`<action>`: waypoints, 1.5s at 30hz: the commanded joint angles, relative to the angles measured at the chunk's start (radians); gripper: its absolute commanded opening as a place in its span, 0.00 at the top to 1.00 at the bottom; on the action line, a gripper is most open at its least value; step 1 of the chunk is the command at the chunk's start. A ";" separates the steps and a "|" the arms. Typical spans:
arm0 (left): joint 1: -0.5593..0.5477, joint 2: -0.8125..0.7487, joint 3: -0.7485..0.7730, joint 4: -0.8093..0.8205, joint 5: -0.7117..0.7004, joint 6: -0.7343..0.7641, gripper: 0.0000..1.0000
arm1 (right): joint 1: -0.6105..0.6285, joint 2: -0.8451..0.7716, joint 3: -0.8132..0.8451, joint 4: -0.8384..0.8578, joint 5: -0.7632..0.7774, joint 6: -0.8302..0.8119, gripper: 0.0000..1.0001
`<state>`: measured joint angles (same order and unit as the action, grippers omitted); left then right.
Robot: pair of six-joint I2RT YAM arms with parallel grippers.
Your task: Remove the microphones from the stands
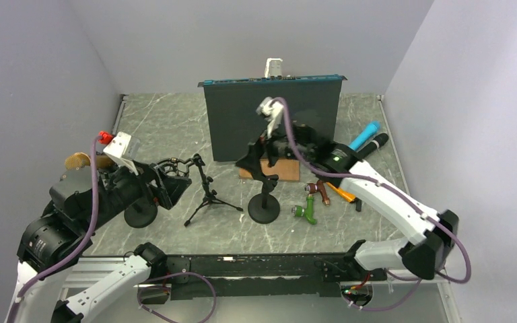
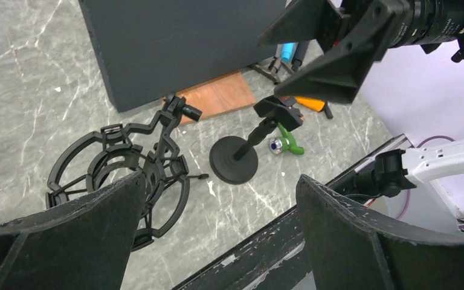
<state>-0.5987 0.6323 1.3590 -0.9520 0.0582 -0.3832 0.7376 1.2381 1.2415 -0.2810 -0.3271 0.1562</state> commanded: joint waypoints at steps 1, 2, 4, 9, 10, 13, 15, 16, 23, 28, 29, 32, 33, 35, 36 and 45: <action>0.001 0.010 0.036 -0.036 -0.050 0.036 0.03 | 0.070 0.107 0.085 0.082 -0.292 -0.143 0.00; 0.001 0.008 0.038 -0.040 -0.054 0.037 0.03 | 0.077 0.136 0.093 0.098 -0.336 -0.160 0.00; 0.001 0.006 0.045 -0.049 -0.055 0.040 0.03 | 0.087 0.195 0.117 0.119 -0.428 -0.190 0.01; 0.002 -0.006 0.048 -0.056 -0.055 0.037 0.03 | 0.098 0.318 0.138 0.244 -0.560 -0.224 0.03; 0.001 -0.010 0.045 -0.056 -0.055 0.035 0.03 | 0.099 0.347 0.152 0.245 -0.569 -0.233 0.03; 0.001 -0.020 0.041 -0.056 -0.055 0.024 0.03 | 0.111 0.437 0.239 0.217 -0.586 -0.260 0.08; 0.000 -0.028 0.035 -0.054 -0.055 0.014 0.03 | 0.123 0.484 0.266 0.228 -0.572 -0.263 0.11; 0.001 -0.033 0.033 -0.051 -0.055 0.011 0.03 | 0.128 0.500 0.273 0.242 -0.563 -0.260 0.14; 0.001 -0.051 0.025 -0.059 -0.055 -0.004 0.03 | 0.165 0.524 0.187 0.481 -0.471 -0.186 0.24; 0.001 -0.059 0.013 -0.053 -0.051 -0.010 0.03 | 0.199 0.529 0.135 0.591 -0.387 -0.160 0.42; 0.001 -0.058 0.014 -0.054 -0.050 -0.011 0.03 | 0.203 0.527 0.124 0.603 -0.366 -0.158 0.46; 0.001 -0.059 0.015 -0.056 -0.049 -0.012 0.03 | 0.211 0.514 0.086 0.646 -0.295 -0.119 0.55; 0.001 -0.061 0.013 -0.056 -0.052 -0.011 0.03 | 0.215 0.506 0.075 0.655 -0.274 -0.115 0.57; 0.000 -0.067 0.009 -0.054 -0.055 -0.011 0.03 | 0.231 0.488 0.054 0.659 -0.219 -0.122 0.64; 0.001 -0.066 0.007 -0.053 -0.055 -0.011 0.03 | 0.246 0.480 0.046 0.660 -0.188 -0.129 0.69; 0.001 -0.068 -0.008 -0.038 -0.049 -0.016 0.03 | 0.401 0.392 -0.119 0.800 0.307 -0.131 1.00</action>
<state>-0.5987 0.5755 1.3613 -1.0153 0.0196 -0.3870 1.0645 1.7020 1.2003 0.4011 -0.2962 -0.0143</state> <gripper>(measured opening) 0.972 0.167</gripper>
